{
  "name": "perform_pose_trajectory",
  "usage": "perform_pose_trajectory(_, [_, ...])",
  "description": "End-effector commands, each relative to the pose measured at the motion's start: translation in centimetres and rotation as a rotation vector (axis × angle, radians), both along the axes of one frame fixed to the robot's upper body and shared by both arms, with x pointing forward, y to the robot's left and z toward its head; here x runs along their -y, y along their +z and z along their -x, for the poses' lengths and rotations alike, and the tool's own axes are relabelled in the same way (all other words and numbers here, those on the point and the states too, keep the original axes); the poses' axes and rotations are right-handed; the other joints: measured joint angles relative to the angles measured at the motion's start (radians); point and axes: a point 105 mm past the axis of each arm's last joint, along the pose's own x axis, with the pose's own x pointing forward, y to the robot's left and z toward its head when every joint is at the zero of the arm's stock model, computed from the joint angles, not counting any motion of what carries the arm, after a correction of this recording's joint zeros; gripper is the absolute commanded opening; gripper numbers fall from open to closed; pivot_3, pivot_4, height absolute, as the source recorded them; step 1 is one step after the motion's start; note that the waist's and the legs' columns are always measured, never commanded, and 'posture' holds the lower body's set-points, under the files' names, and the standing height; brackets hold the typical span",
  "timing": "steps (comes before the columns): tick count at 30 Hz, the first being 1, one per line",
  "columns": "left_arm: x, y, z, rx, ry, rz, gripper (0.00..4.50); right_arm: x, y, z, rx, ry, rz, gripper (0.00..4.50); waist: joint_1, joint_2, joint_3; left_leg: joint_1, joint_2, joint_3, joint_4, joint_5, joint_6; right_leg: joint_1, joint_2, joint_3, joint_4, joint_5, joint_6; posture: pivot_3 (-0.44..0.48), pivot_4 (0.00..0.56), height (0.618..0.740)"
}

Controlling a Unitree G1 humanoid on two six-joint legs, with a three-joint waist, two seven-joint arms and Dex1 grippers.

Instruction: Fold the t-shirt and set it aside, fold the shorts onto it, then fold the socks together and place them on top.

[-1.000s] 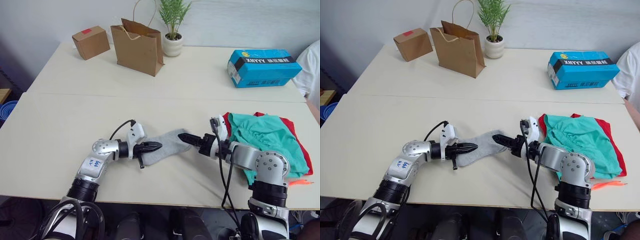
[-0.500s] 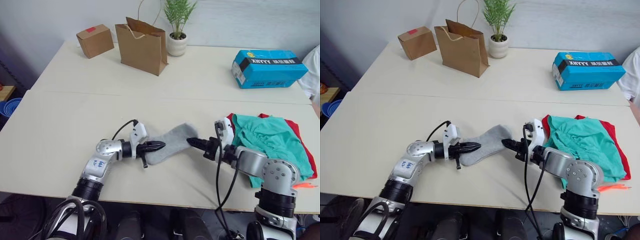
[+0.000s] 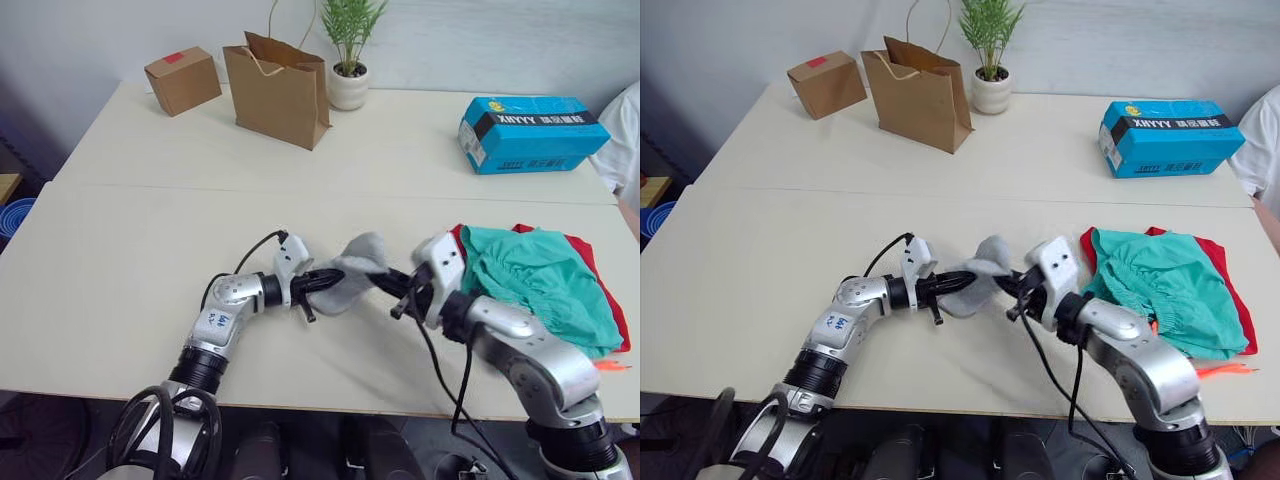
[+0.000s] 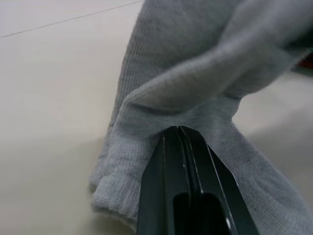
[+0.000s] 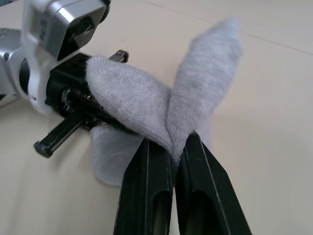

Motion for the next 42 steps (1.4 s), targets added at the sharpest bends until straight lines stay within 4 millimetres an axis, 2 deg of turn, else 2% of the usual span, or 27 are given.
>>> perform_pose_trajectory(1, [-1.0,-0.2,-0.1,-0.012,0.043,-0.004,0.0,-0.7,0.9,0.2,0.065,0.044,0.022,0.01,0.0,0.0,0.0,0.0,0.0,0.0,0.0,0.0,0.0,0.0,0.0,0.0,0.0,0.0,0.0,0.0,0.15,0.74])
perform_pose_trajectory(8, [-1.6,0.0,1.0,-0.042,-0.005,0.002,0.0,-2.8,0.5,0.4,0.09,0.133,0.08,0.01,-0.005,0.0,0.0,0.0,0.0,0.0,0.0,0.0,0.0,0.0,0.0,0.0,0.0,0.0,0.0,0.0,0.15,0.74])
perform_pose_trajectory(13, [-2.2,0.1,1.1,-0.018,-0.017,-0.023,0.0,-4.1,0.8,-0.3,0.102,0.174,0.114,0.01,0.0,0.0,0.0,0.0,0.0,0.0,0.0,0.001,-0.001,0.0,0.0,0.0,0.001,0.0,0.0,0.0,0.15,0.74])
perform_pose_trajectory(16, [-2.3,0.8,1.0,0.005,-0.028,-0.011,0.0,-4.2,-0.1,-0.9,0.085,0.169,0.168,0.01,0.002,0.0,0.0,0.0,0.0,0.0,0.0,0.001,-0.001,0.0,-0.001,0.0,0.0,0.0,0.0,0.0,0.15,0.74])
perform_pose_trajectory(20, [-2.8,1.3,0.8,0.016,-0.035,-0.025,0.0,-4.6,-1.5,-0.1,0.073,0.254,0.242,0.01,0.001,0.0,0.0,-0.001,0.0,0.0,0.001,0.002,-0.003,0.0,-0.001,-0.001,0.0,0.0,0.0,0.0,0.15,0.74])
perform_pose_trajectory(27, [-4.9,2.0,1.4,-0.017,-0.08,-0.056,0.0,-3.9,-1.7,-0.5,0.052,0.269,0.248,0.01,-0.002,0.0,0.0,0.0,0.0,0.0,0.001,0.002,-0.003,0.0,-0.001,-0.001,0.0,0.0,0.0,0.0,0.15,0.74])
perform_pose_trajectory(30, [-6.1,2.6,1.5,-0.033,-0.086,-0.073,0.0,-4.3,-1.1,-0.2,0.046,0.305,0.212,0.69,-0.002,0.0,0.0,0.0,0.0,0.0,0.001,0.002,-0.003,0.0,-0.001,-0.001,0.0,0.0,0.0,0.0,0.15,0.74])
perform_pose_trajectory(37, [-9.2,4.7,1.6,-0.079,-0.058,-0.074,0.0,-4.0,-0.8,0.8,-0.001,0.42,0.199,3.06,-0.001,0.0,0.0,-0.001,0.0,0.0,0.001,0.001,-0.002,0.0,-0.001,-0.001,0.0,0.0,0.0,0.0,0.15,0.74])
perform_pose_trajectory(38, [-9.1,5.9,1.5,-0.056,-0.062,-0.039,0.0,-3.8,-0.3,0.5,0.008,0.417,0.189,3.36,-0.001,0.0,0.0,-0.001,0.0,0.0,0.001,0.001,-0.002,0.0,-0.001,-0.001,0.0,0.0,0.0,0.0,0.15,0.74])
perform_pose_trajectory(40, [-8.0,8.2,1.4,-0.006,-0.086,0.045,0.0,-3.1,0.9,0.7,0.002,0.451,0.147,3.36,0.002,0.0,0.0,-0.001,0.0,0.0,0.001,0.001,-0.002,0.0,-0.002,-0.001,0.0,0.0,0.0,0.0,0.15,0.74])
perform_pose_trajectory(42, [-7.1,9.0,1.5,0.004,-0.107,0.082,0.0,-2.5,1.4,1.0,-0.016,0.473,0.132,3.36,0.009,-0.001,0.0,-0.002,-0.001,-0.001,0.003,0.002,-0.002,0.0,-0.002,-0.001,0.0,0.0,0.0,0.0,0.15,0.74])
